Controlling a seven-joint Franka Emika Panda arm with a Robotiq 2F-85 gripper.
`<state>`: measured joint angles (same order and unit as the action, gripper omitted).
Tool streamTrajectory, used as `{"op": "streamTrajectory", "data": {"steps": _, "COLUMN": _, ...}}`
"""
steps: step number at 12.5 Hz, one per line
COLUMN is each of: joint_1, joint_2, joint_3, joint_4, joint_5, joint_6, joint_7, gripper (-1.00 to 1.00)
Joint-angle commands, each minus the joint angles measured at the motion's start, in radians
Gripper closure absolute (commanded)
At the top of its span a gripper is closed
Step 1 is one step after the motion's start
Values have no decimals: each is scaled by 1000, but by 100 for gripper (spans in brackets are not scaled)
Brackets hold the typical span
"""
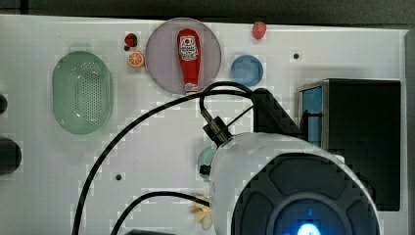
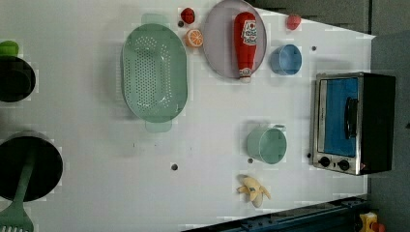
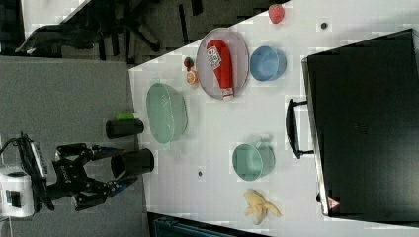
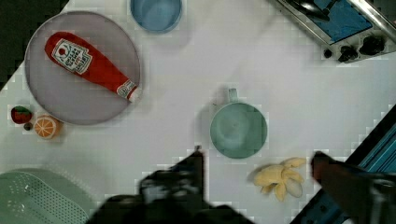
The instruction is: Flap open oven.
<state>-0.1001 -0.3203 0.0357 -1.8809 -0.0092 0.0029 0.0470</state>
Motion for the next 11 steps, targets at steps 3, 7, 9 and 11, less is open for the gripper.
{"op": "streamTrajectory", "data": {"steps": 3, "joint_1": -16, "joint_2": 42, "joint_3": -15, "joint_4": -27, "joint_5": 2, "joint_6": 1, "joint_7": -57, "gripper": 55}}
{"op": "streamTrajectory", "data": {"steps": 7, "joint_1": -20, "joint_2": 81, "joint_3": -87, "joint_4": -36, "joint_5": -3, "joint_6": 20, "joint_7": -214, "gripper": 65}}
{"op": "streamTrajectory", "data": {"steps": 9, "joint_1": -21, "joint_2": 107, "joint_3": -140, "joint_4": -57, "joint_5": -15, "joint_6": 54, "joint_7": -422, "gripper": 65}}
{"op": "streamTrajectory", "data": {"steps": 11, "joint_1": -23, "joint_2": 135, "joint_3": -188, "joint_4": -93, "joint_5": -33, "joint_6": 142, "joint_7": -643, "gripper": 65}}
